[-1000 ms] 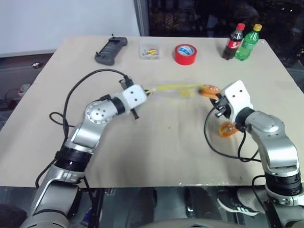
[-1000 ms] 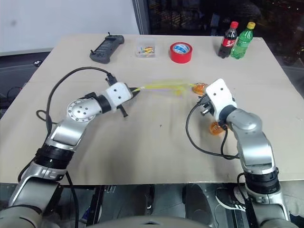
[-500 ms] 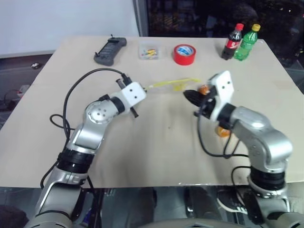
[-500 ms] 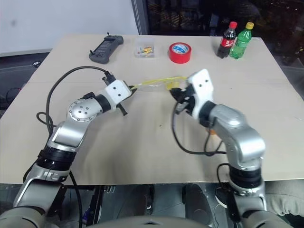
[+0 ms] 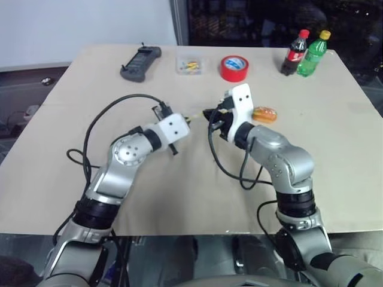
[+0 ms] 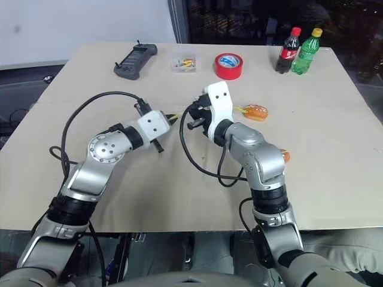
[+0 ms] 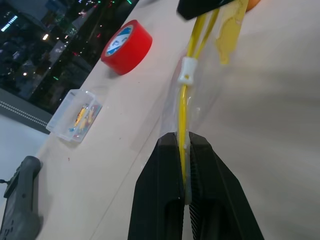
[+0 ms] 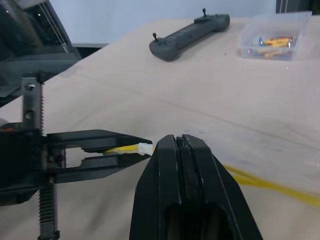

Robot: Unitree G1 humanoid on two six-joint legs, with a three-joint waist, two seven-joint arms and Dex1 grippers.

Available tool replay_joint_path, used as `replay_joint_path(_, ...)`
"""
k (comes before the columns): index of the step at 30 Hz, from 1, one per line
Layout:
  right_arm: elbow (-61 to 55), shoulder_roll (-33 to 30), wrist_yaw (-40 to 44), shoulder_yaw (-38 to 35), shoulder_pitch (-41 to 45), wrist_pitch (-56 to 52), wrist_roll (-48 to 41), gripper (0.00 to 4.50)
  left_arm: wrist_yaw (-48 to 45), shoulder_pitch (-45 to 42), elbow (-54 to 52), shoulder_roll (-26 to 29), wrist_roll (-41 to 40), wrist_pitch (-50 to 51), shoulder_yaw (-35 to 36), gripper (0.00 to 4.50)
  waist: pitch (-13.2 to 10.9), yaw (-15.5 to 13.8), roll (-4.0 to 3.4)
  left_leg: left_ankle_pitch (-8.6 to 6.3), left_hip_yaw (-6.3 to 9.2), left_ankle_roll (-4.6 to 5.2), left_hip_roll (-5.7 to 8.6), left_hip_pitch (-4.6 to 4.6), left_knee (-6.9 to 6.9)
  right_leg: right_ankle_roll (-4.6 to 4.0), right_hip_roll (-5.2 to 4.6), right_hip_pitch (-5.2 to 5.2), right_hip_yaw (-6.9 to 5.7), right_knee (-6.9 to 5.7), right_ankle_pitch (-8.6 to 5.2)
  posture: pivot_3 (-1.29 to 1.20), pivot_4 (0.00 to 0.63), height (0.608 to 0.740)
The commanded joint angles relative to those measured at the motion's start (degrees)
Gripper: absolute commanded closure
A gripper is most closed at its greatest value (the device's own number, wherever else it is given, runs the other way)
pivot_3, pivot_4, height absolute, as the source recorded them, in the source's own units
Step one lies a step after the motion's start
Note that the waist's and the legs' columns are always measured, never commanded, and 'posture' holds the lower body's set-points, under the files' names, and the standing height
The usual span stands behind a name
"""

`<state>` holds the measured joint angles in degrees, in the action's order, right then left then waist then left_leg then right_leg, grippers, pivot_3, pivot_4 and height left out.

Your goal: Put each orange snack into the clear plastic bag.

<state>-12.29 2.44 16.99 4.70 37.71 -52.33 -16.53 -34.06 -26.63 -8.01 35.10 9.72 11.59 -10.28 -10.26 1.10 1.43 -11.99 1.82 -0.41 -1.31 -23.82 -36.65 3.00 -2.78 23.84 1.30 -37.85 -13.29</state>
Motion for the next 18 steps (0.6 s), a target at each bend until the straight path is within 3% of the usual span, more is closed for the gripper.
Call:
replay_joint_path(1,-0.63,0.01,-0.27,1.12,1.27,1.33,-0.21,4.42,-0.12,0.14,-2.99,-0.2,0.11,-0.13,0.84,4.5,0.0,0.01,0.0,0.0,0.0,0.0,0.0,0.0,0.0,0.0,0.0,0.0,0.0,0.0,0.0,0.0,0.15,0.74)
replay_joint_path(10,-8.48,-3.58,1.99,0.68,-1.96,-2.74,-4.72,4.42,-0.82,0.15,-3.47,-0.35,-0.14,2.17,1.73,4.5,0.0,-0.03,0.0,0.0,0.01,0.0,0.0,-0.02,0.0,0.0,-0.01,0.0,-0.01,0.03,0.0,0.0,0.15,0.74)
replay_joint_path(18,-4.64,-3.67,-0.5,0.8,-1.53,-0.74,-3.62,4.42,-1.37,0.33,-4.61,-0.55,0.04,1.95,1.41,4.5,0.0,0.09,0.0,0.0,0.01,0.0,0.0,0.0,0.0,0.0,0.0,0.0,-0.01,0.01,0.0,0.0,0.15,0.74)
